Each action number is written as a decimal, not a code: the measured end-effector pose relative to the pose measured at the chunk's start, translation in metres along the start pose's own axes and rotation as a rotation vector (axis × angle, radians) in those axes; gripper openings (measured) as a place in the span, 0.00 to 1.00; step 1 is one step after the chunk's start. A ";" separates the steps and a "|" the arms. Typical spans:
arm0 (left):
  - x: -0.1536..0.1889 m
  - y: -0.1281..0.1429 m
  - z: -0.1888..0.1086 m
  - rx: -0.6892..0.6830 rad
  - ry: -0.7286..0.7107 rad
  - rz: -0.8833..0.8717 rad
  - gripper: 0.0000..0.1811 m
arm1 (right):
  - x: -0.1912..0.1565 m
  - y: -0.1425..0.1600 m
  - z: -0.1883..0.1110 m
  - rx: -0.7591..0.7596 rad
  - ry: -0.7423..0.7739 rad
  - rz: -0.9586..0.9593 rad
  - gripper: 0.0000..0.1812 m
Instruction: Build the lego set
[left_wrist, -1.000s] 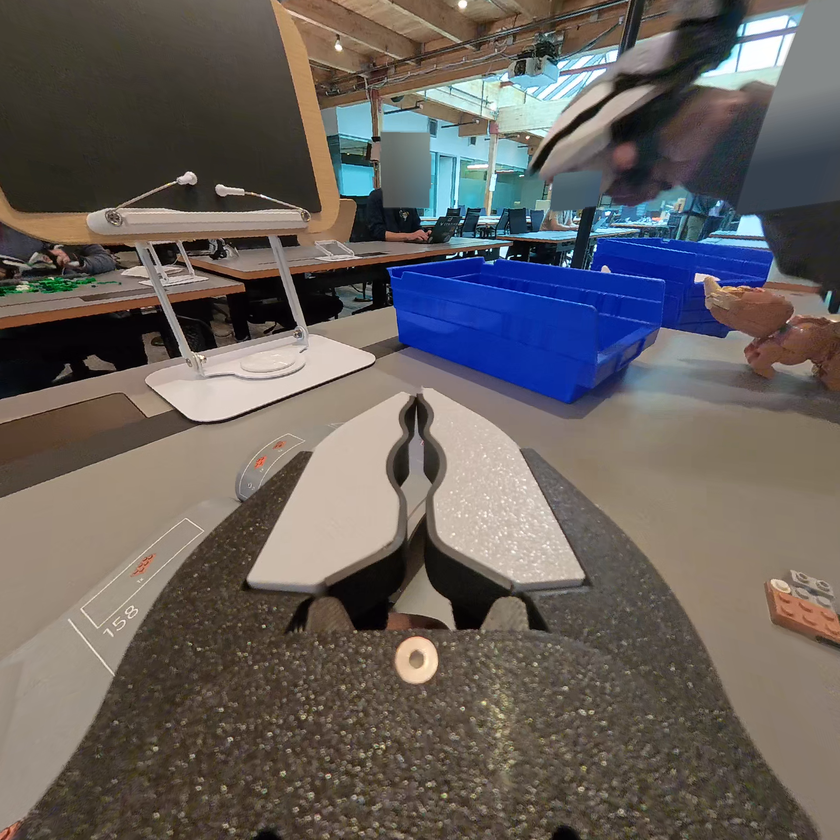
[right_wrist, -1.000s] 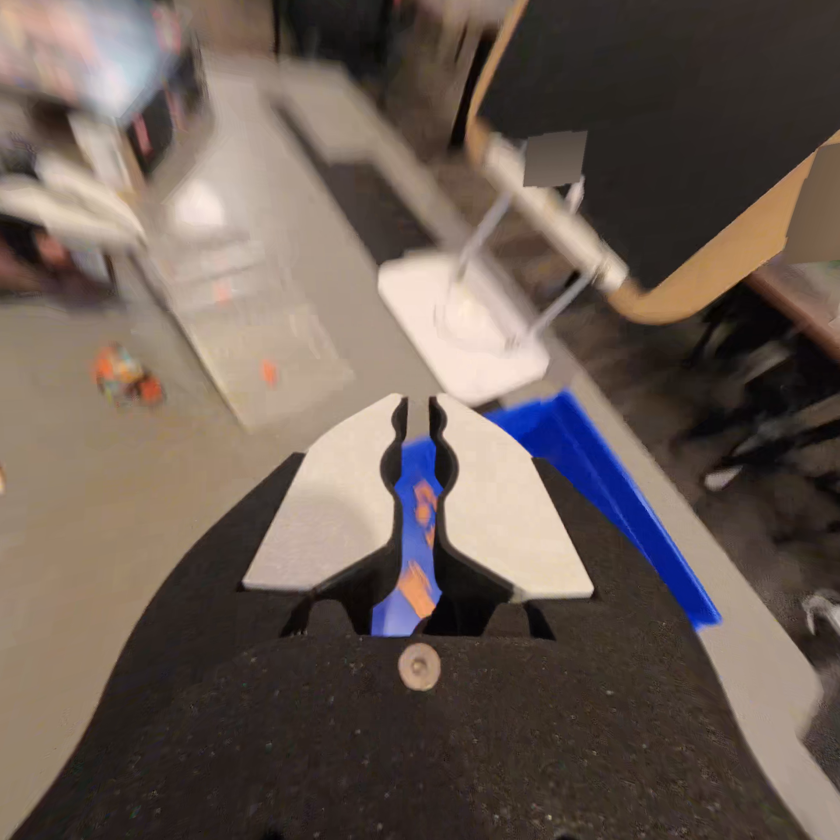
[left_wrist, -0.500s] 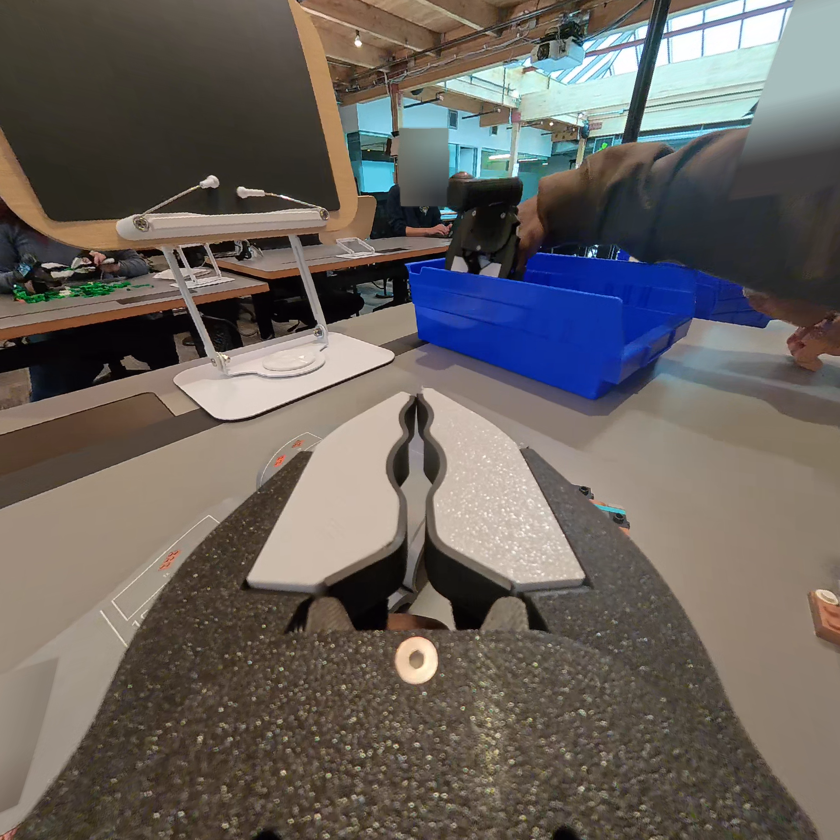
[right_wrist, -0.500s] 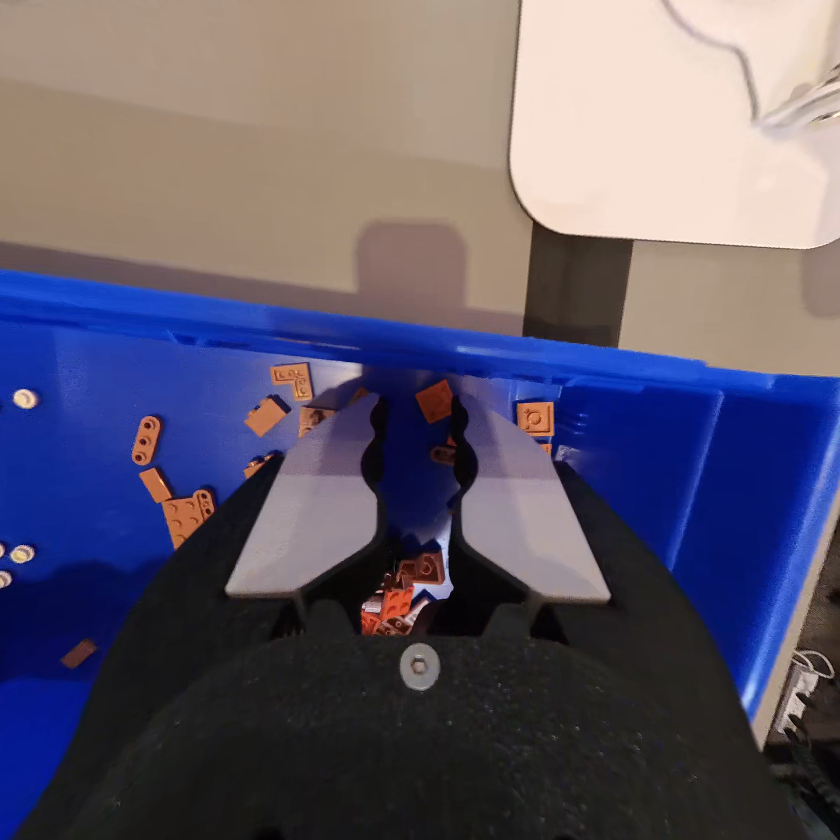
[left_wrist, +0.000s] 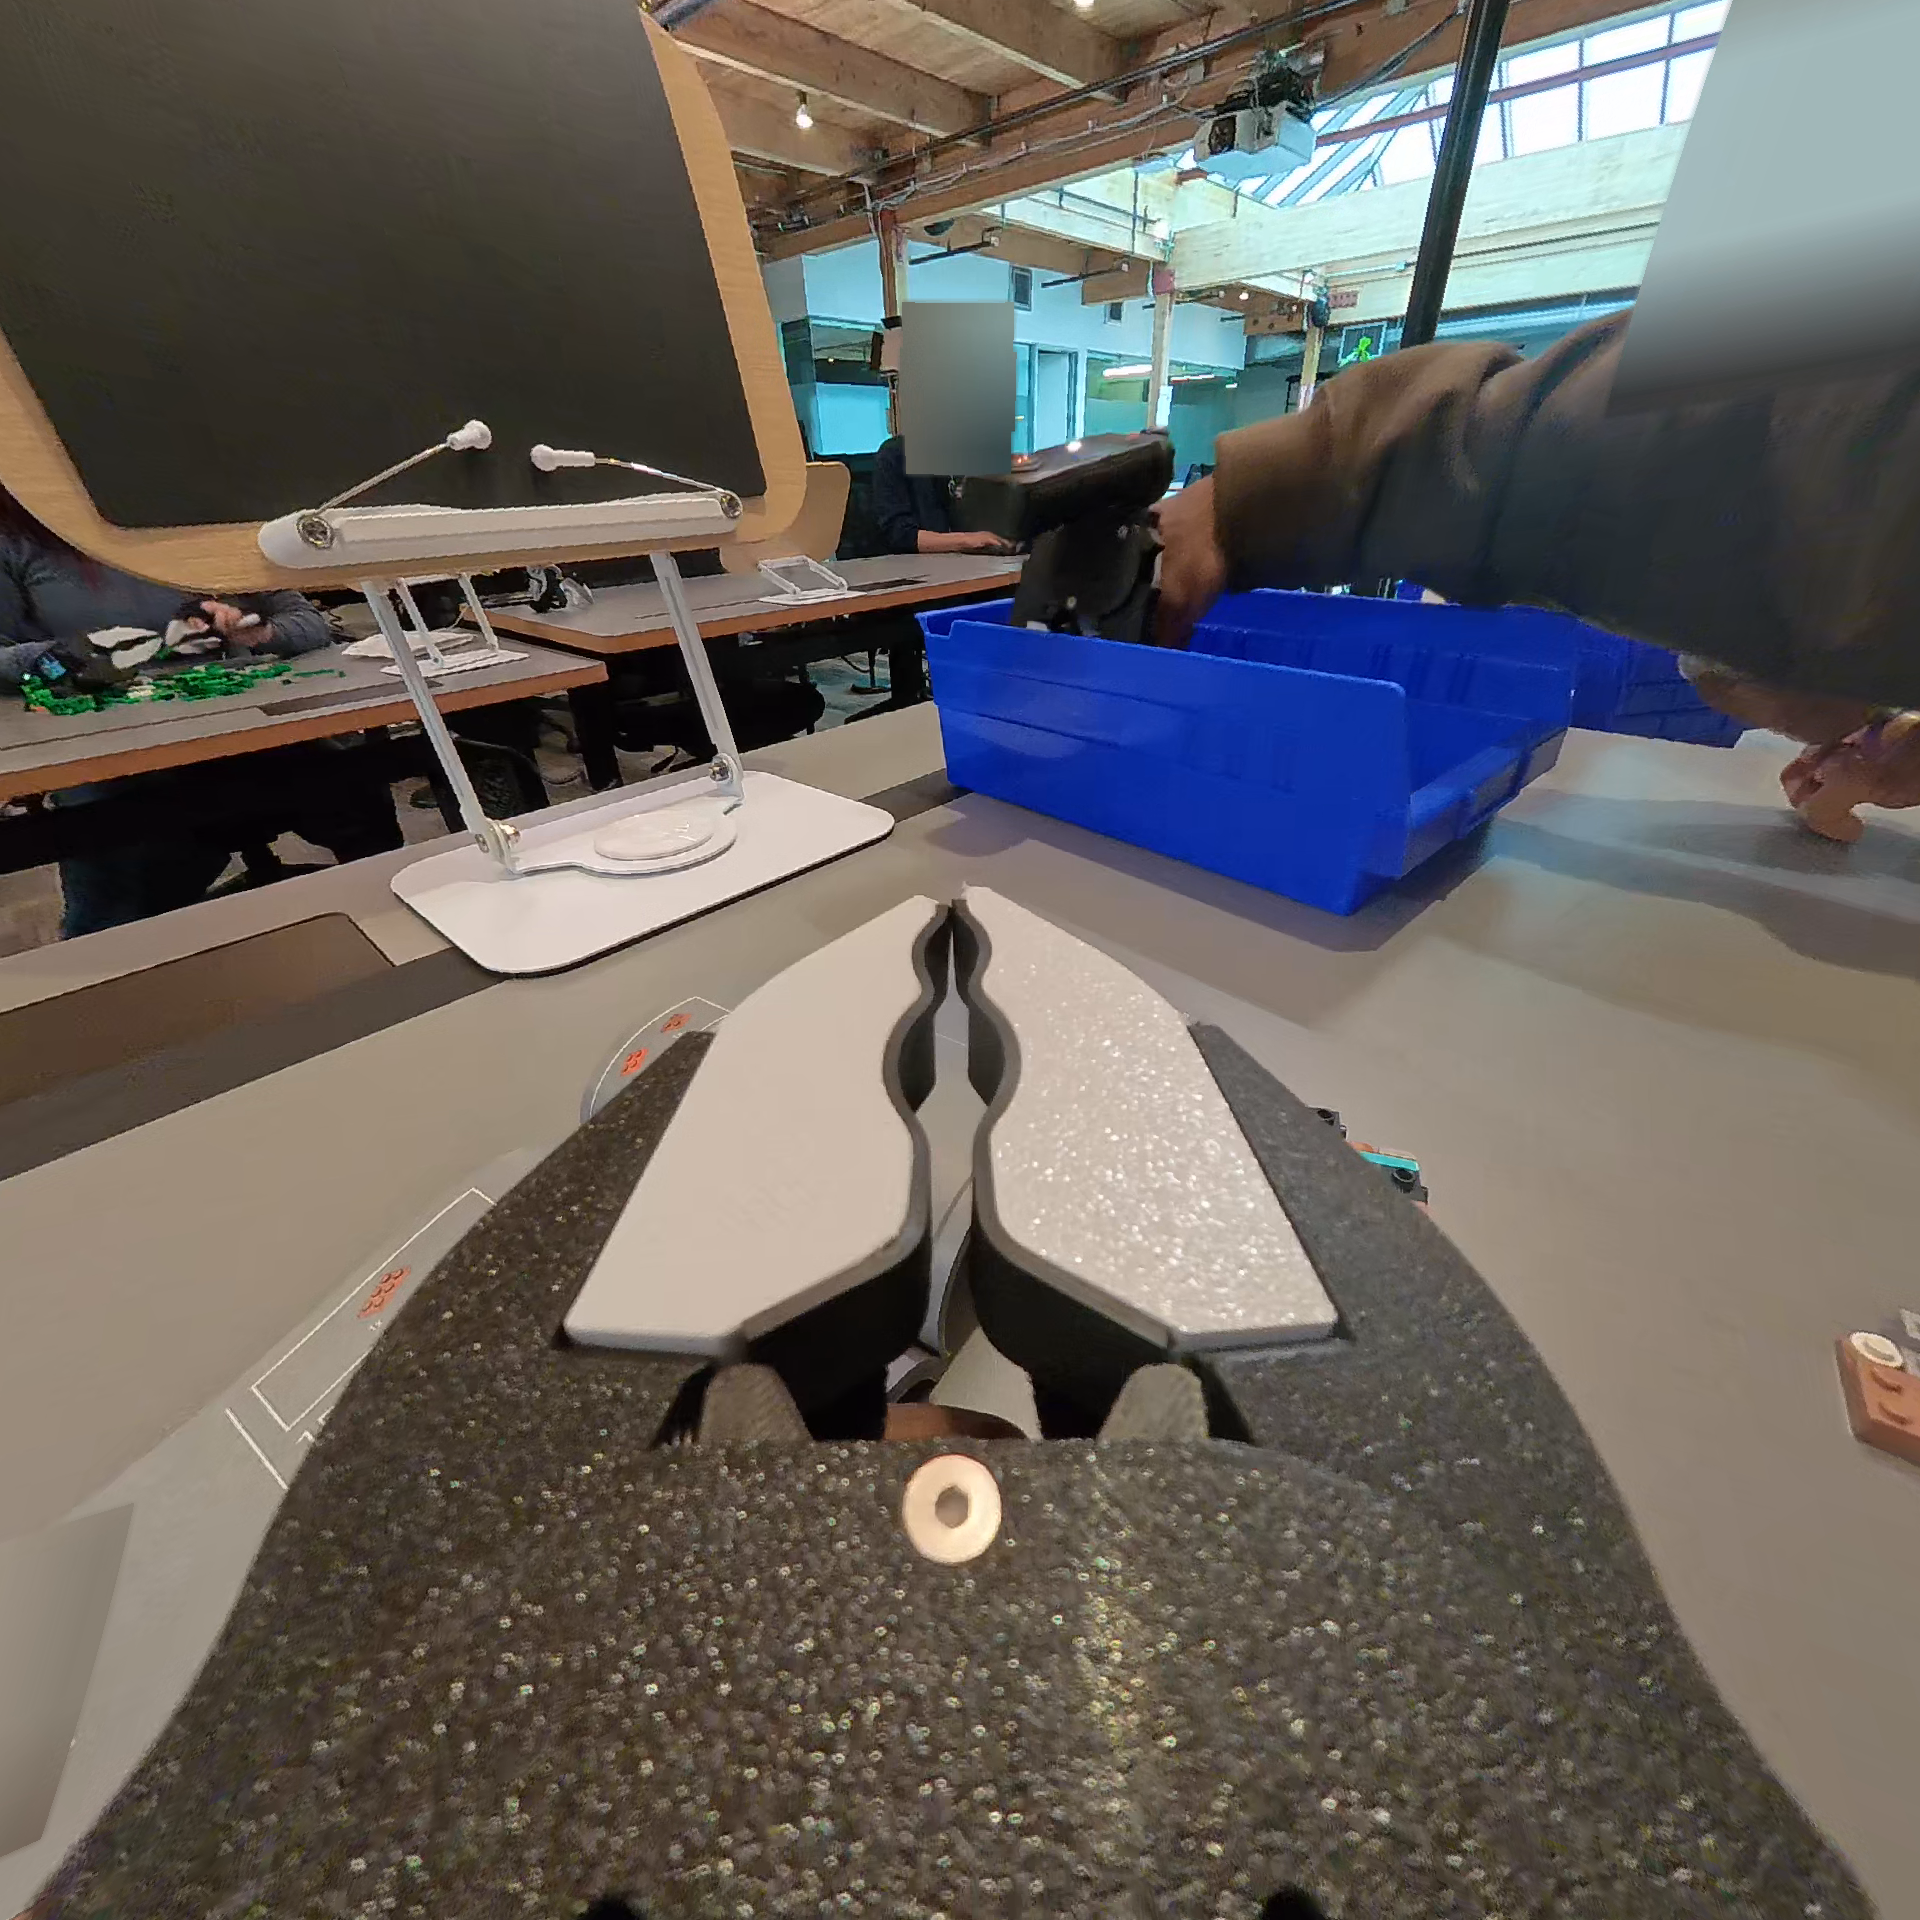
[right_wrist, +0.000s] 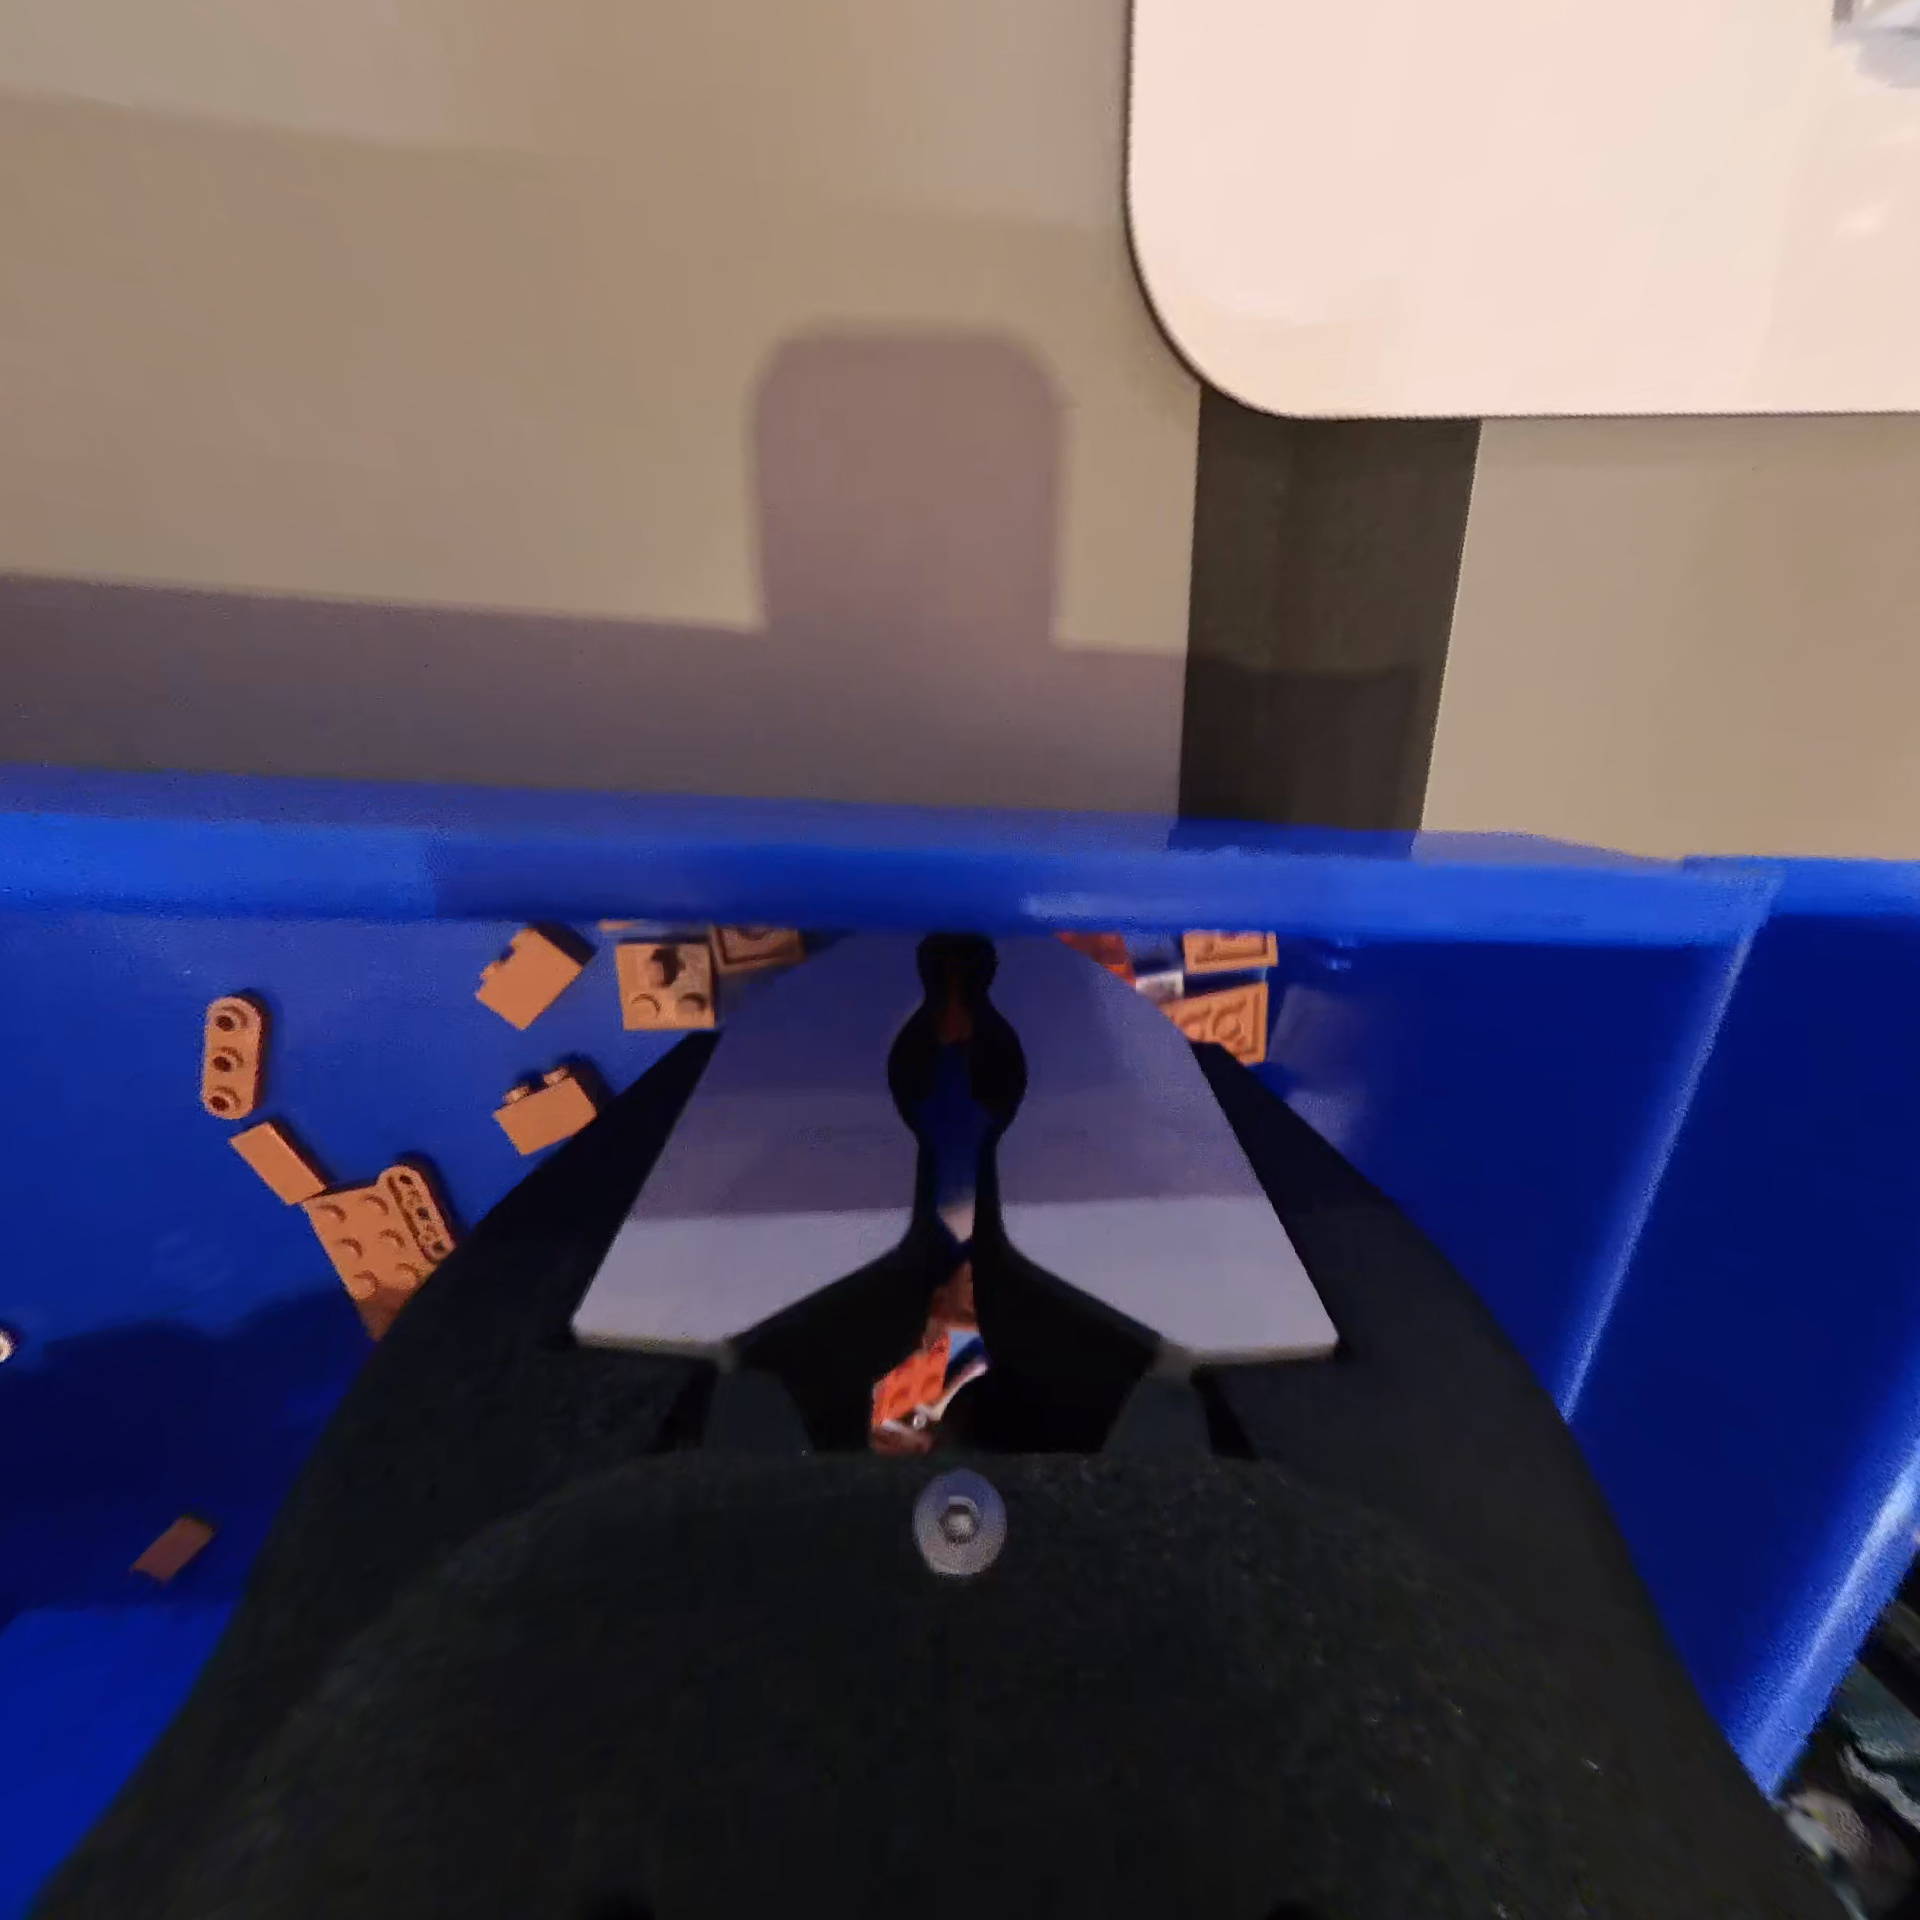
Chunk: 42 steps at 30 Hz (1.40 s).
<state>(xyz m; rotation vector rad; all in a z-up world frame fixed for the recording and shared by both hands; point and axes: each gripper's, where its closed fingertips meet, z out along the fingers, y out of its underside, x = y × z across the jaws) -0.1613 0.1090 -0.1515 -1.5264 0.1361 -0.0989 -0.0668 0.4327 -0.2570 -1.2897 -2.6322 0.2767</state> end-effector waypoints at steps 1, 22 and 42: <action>0.001 0.000 0.000 0.000 0.002 0.003 0.00 | -0.002 0.000 -0.005 0.009 0.007 0.008 0.00; 0.002 0.001 0.000 -0.010 0.011 -0.006 0.00 | -0.002 0.015 -0.003 -0.030 -0.043 0.066 0.12; 0.067 -0.039 -0.011 0.126 0.207 -0.009 0.02 | -0.201 -0.176 -0.194 0.913 0.178 0.245 0.09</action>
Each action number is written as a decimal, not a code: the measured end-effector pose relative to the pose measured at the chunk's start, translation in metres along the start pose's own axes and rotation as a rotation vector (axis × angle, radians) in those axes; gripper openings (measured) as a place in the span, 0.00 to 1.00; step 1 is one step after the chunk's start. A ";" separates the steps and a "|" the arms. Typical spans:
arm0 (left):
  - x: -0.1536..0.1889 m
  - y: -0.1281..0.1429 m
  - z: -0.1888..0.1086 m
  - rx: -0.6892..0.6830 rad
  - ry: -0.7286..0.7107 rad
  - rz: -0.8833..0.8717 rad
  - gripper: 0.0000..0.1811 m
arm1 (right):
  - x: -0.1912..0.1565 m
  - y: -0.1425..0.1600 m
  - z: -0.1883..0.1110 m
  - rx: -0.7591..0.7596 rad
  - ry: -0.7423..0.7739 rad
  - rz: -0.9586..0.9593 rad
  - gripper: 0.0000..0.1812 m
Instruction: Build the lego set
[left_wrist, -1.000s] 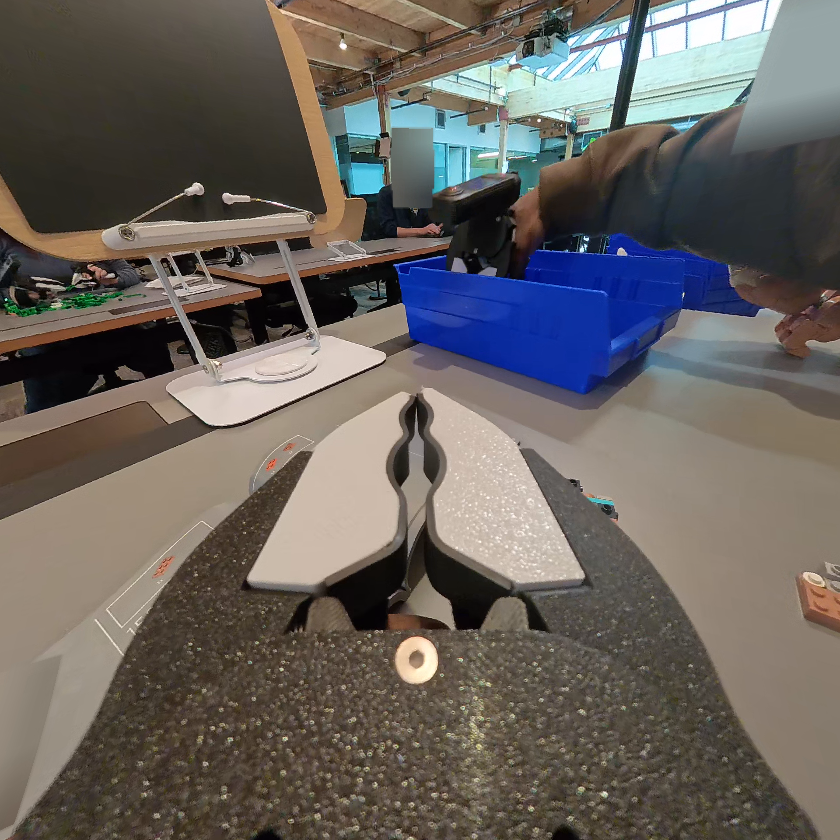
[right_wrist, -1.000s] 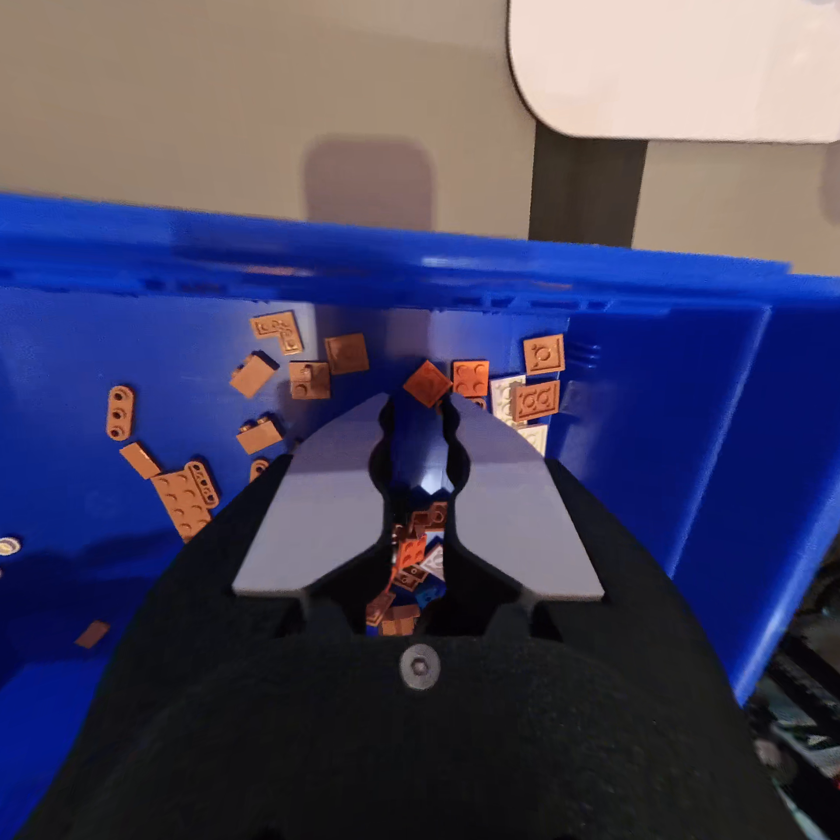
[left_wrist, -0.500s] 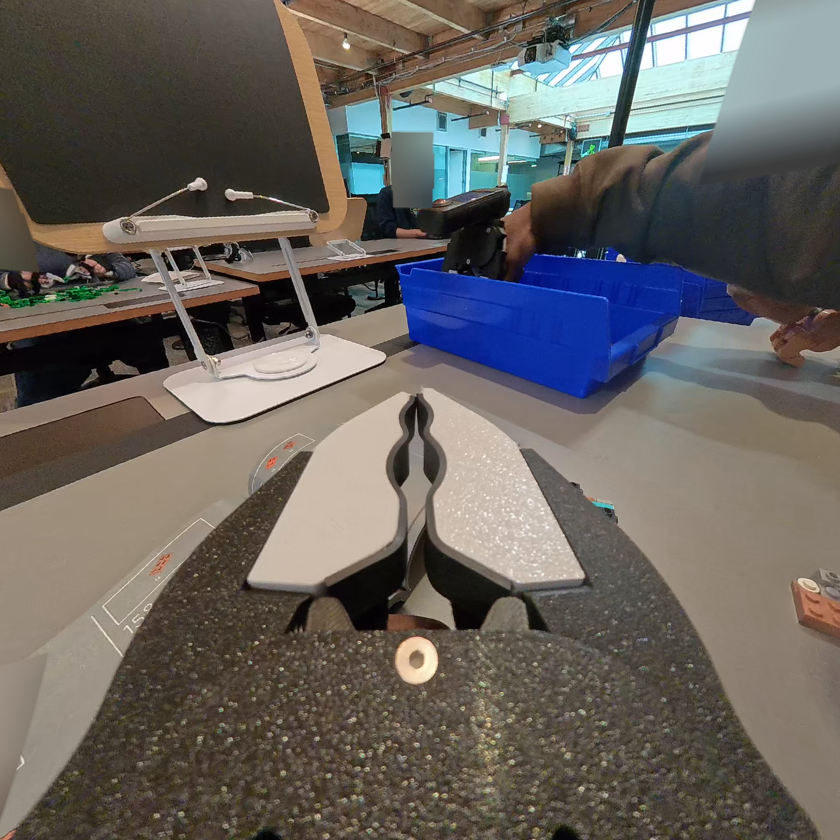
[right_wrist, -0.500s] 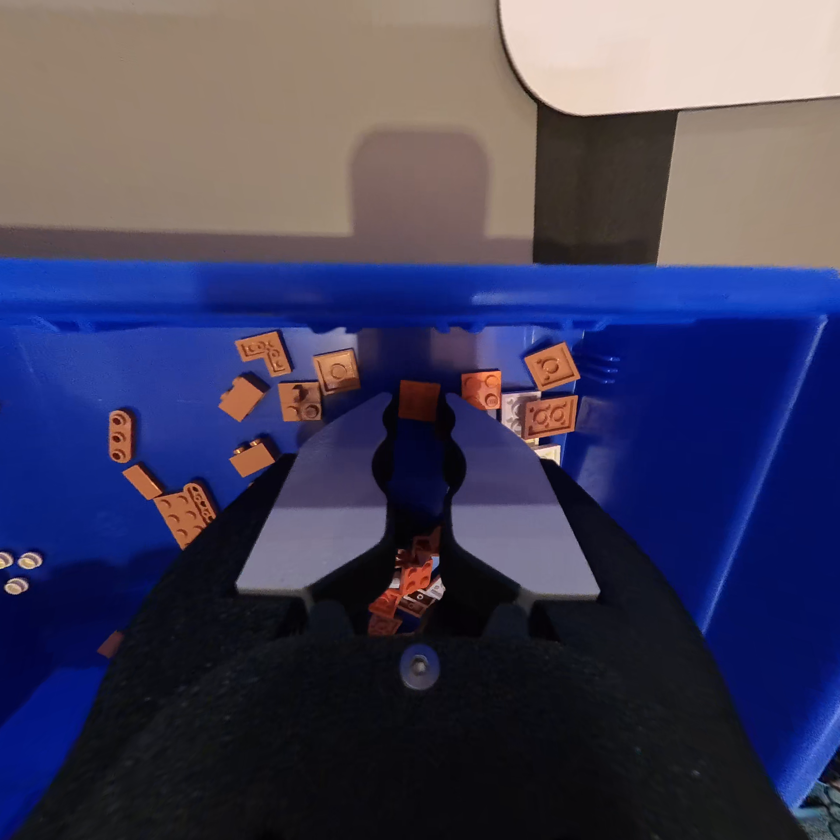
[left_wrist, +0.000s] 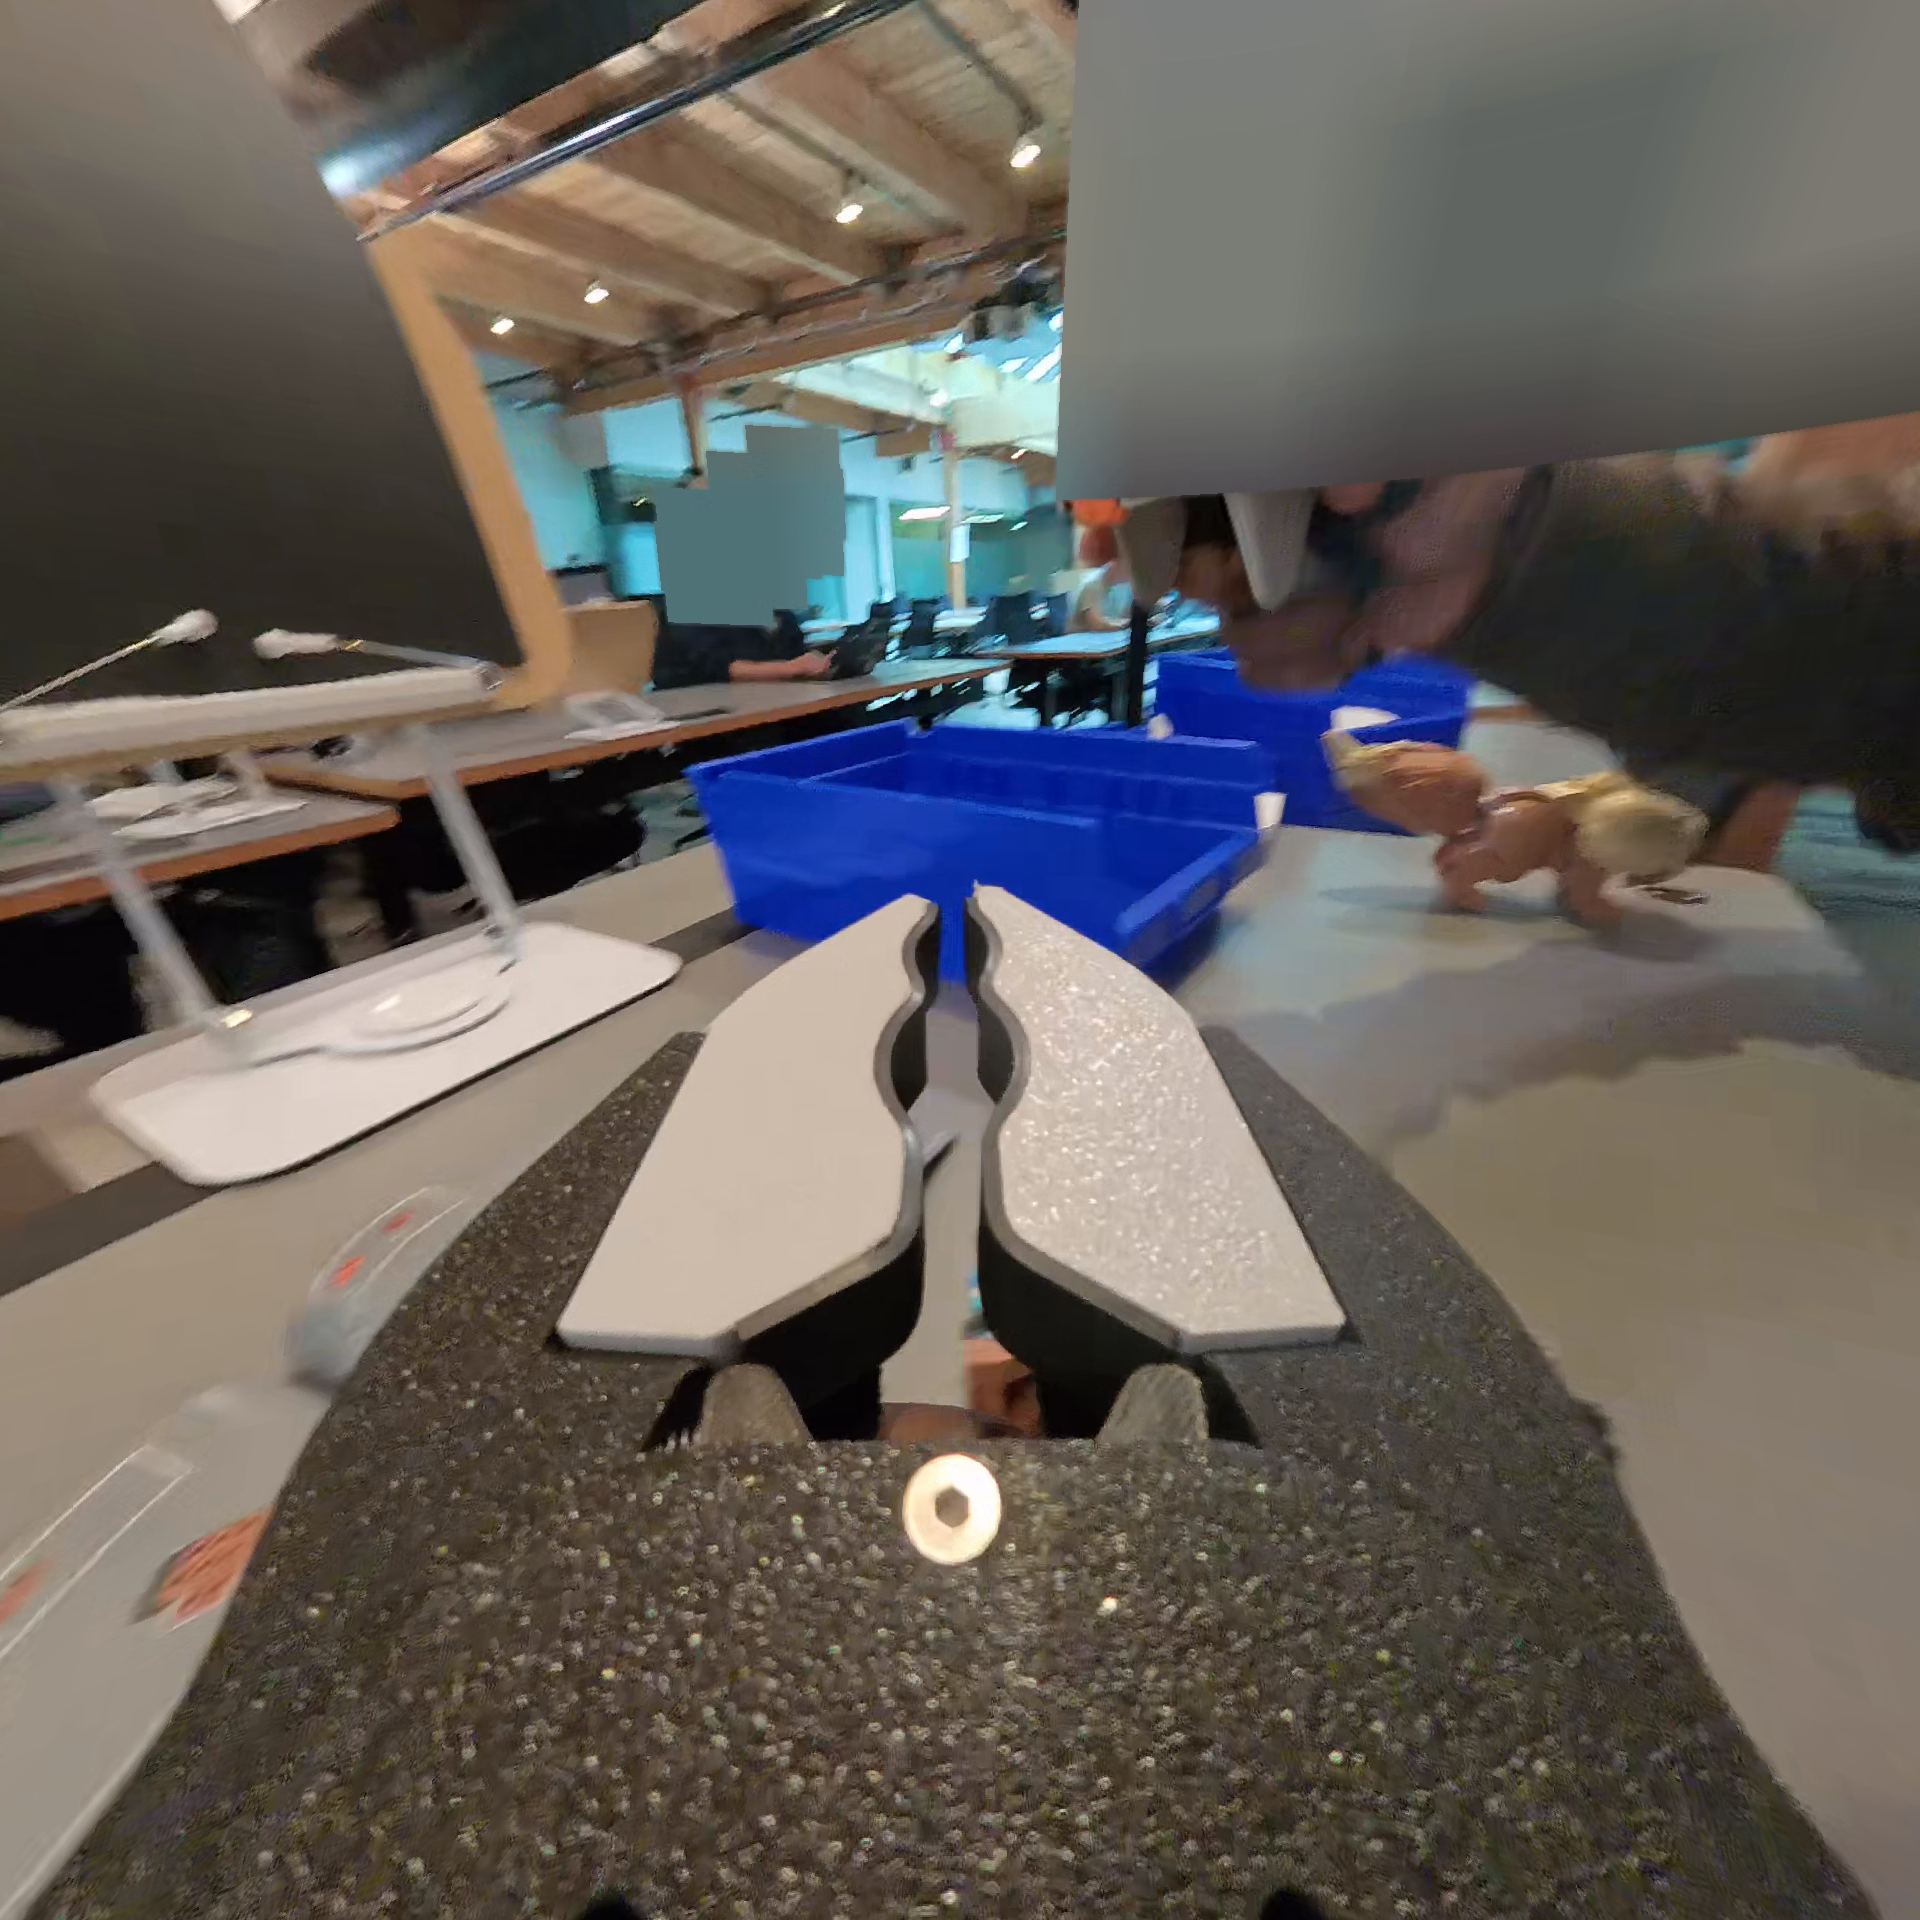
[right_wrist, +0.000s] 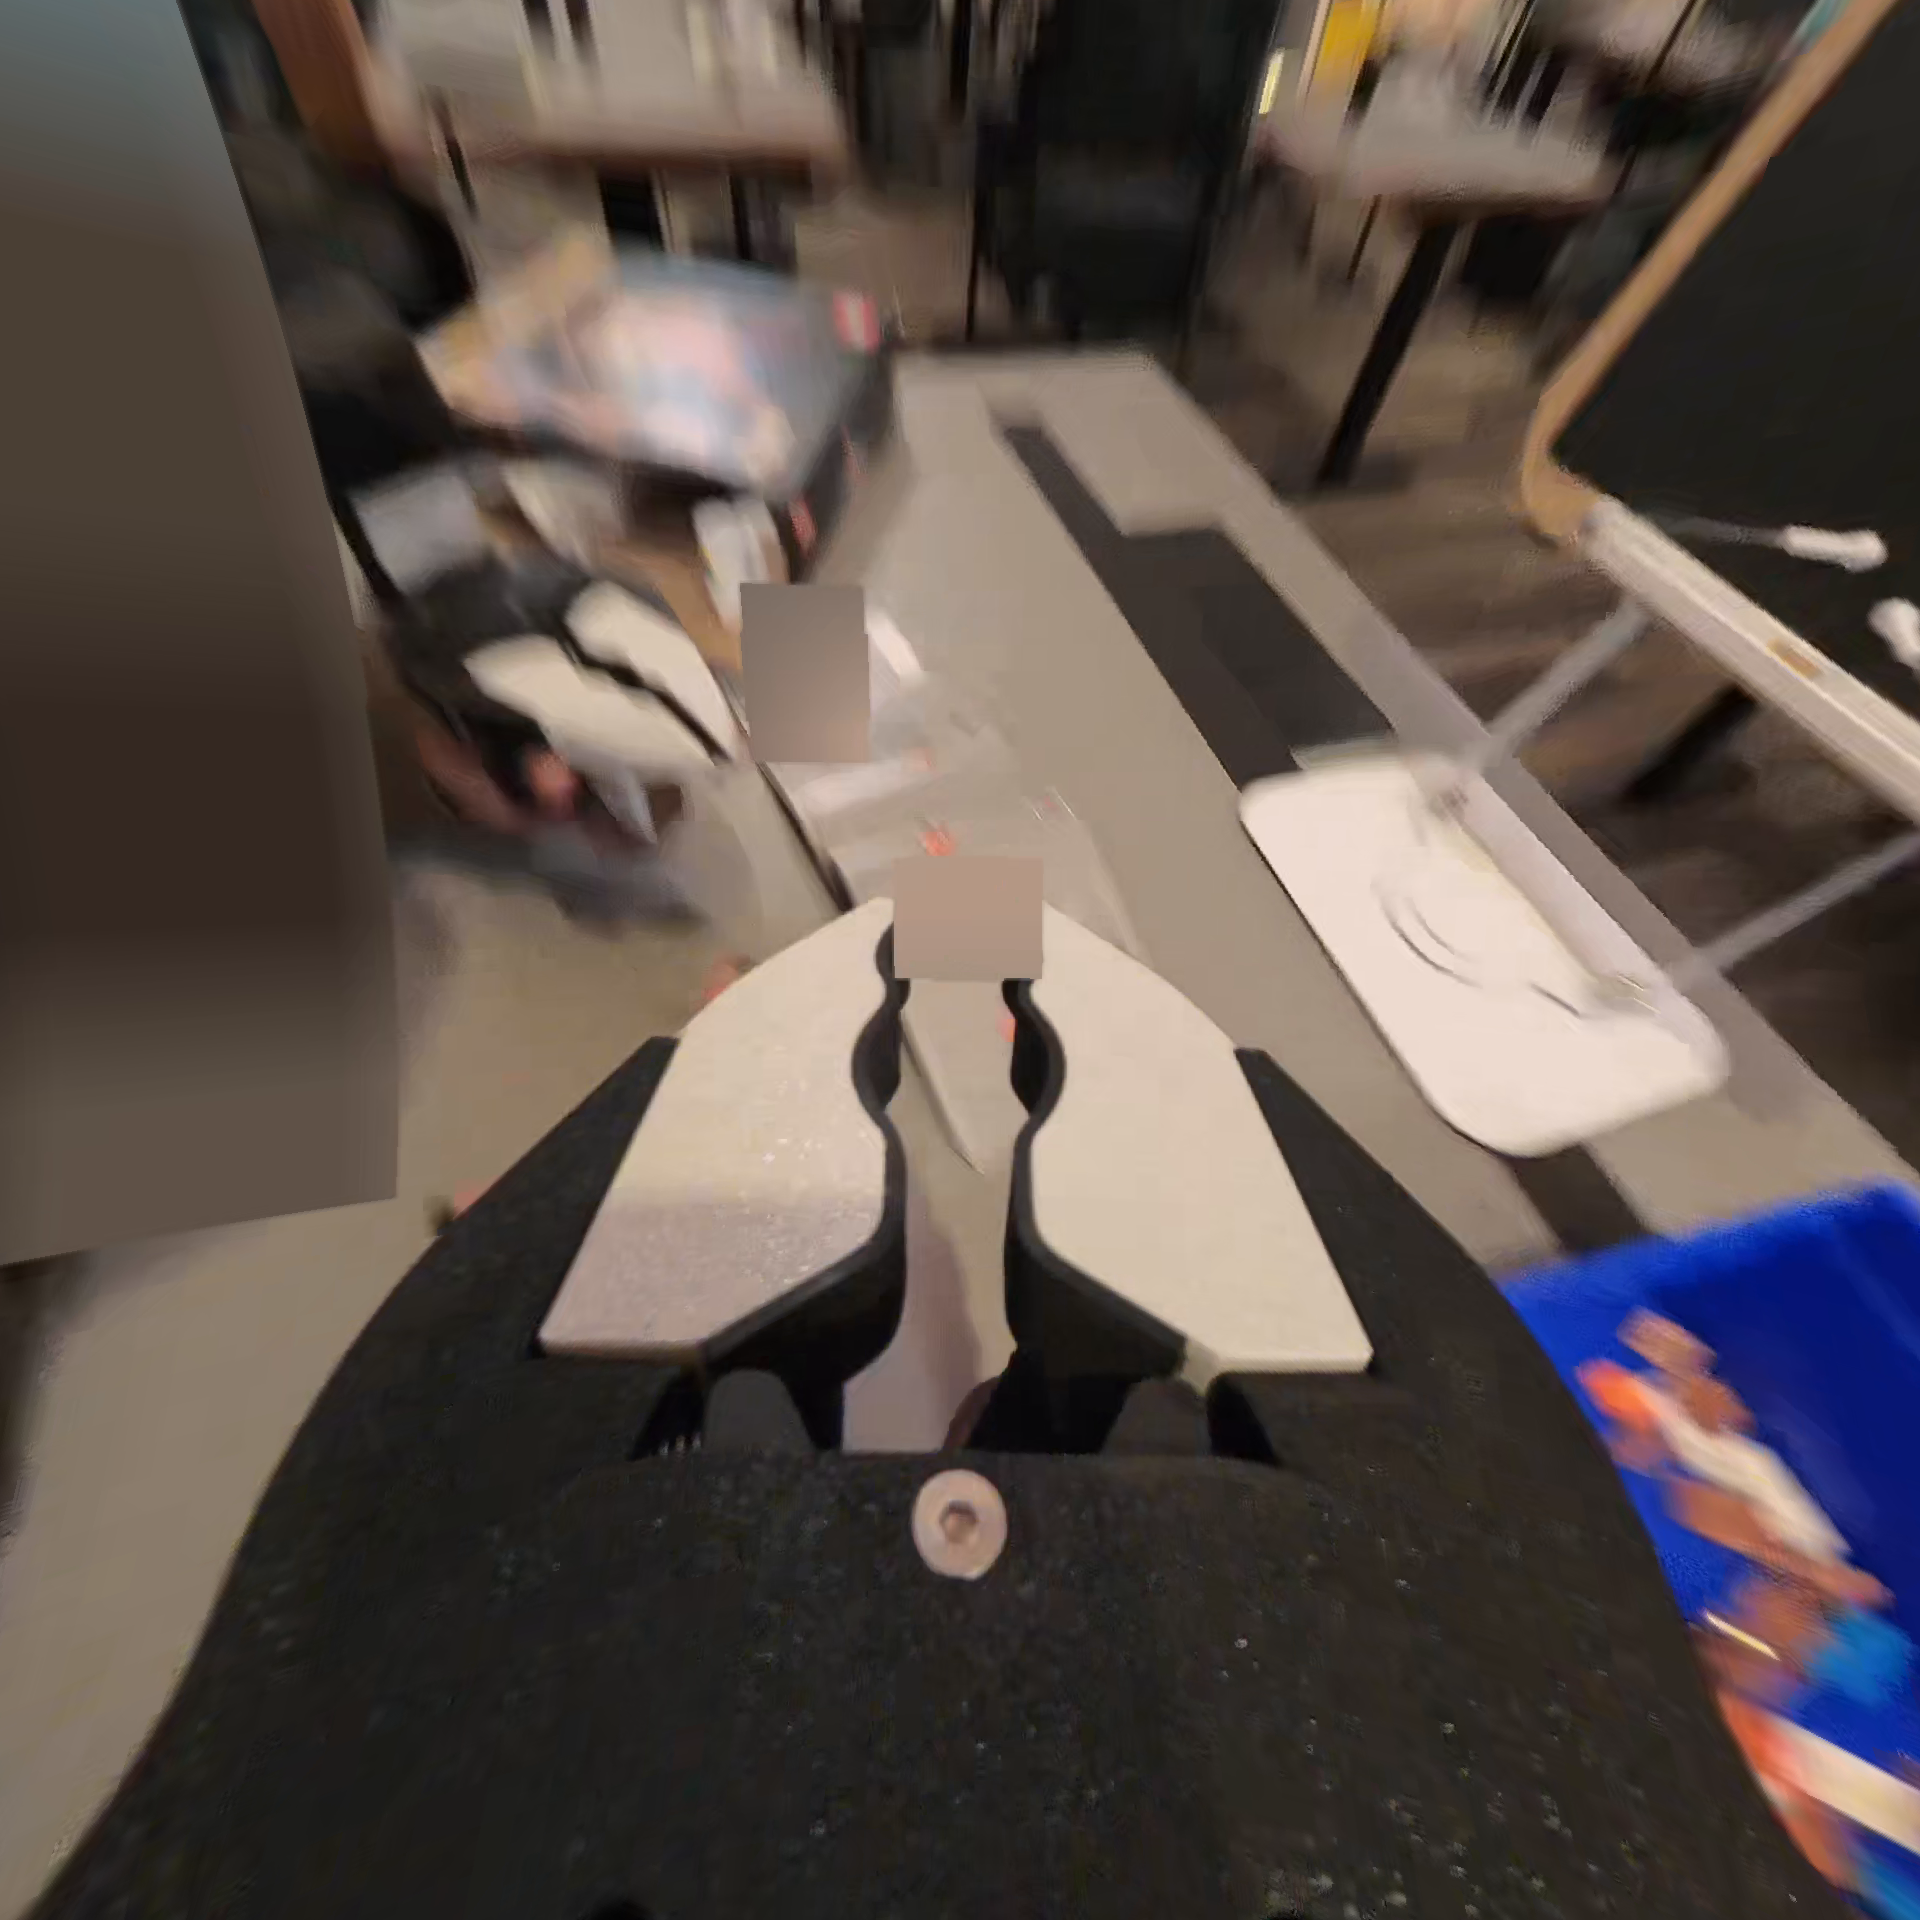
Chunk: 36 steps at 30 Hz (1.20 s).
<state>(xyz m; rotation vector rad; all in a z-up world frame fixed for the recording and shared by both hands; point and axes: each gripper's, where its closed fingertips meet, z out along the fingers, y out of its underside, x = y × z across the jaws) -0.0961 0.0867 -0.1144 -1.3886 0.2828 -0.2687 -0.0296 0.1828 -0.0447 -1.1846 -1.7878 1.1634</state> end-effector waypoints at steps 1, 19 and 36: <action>0.012 -0.005 0.001 0.023 0.038 -0.009 0.03 | -0.026 -0.005 0.006 0.108 -0.017 0.056 0.09; 0.072 -0.011 0.002 0.097 0.539 -1.092 0.11 | -0.127 0.026 0.063 0.693 -0.205 0.113 0.09; 0.072 -0.005 0.002 0.139 0.656 -1.396 0.10 | -0.126 0.038 0.071 0.674 -0.187 0.073 0.09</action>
